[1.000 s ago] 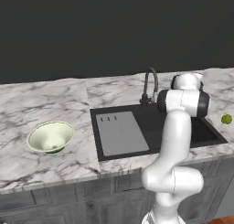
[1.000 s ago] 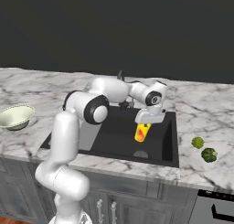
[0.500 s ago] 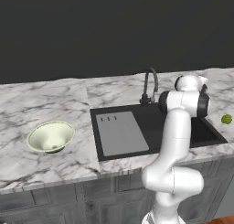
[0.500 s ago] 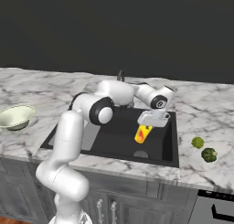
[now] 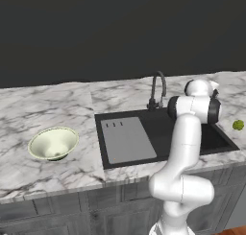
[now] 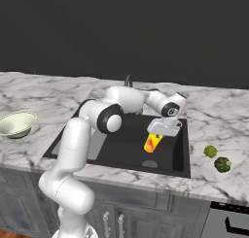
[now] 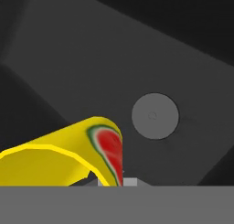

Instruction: Remove the broccoli and broccoli from the sink. Then move the bowl and cup from the counter to the sink for washing.

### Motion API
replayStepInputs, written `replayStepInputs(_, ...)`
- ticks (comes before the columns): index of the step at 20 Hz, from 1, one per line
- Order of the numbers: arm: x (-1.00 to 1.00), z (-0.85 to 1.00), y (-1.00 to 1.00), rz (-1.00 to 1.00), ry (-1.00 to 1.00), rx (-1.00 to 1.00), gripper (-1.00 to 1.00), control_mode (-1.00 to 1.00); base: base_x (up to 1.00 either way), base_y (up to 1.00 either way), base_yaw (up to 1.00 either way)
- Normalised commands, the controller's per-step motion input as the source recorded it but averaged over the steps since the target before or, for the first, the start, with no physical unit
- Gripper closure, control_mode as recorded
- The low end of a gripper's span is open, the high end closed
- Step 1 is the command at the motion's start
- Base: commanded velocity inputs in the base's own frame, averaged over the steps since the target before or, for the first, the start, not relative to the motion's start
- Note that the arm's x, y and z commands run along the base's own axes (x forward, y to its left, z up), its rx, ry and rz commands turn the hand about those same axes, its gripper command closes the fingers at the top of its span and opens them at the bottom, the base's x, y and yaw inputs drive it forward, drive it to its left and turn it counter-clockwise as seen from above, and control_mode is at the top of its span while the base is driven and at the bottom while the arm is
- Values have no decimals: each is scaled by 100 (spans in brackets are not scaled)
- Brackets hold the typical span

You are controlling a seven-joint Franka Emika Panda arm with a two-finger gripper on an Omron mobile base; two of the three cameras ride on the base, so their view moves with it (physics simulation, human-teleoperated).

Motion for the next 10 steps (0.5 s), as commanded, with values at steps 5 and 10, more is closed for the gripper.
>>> replayStepInputs(5, 9, -16, 11, -11, -7, -15, 100, -100, 0, 0, 0)
replayStepInputs(10, 7, -14, 5, -25, -8, -17, 100, -100, 0, 0, 0)
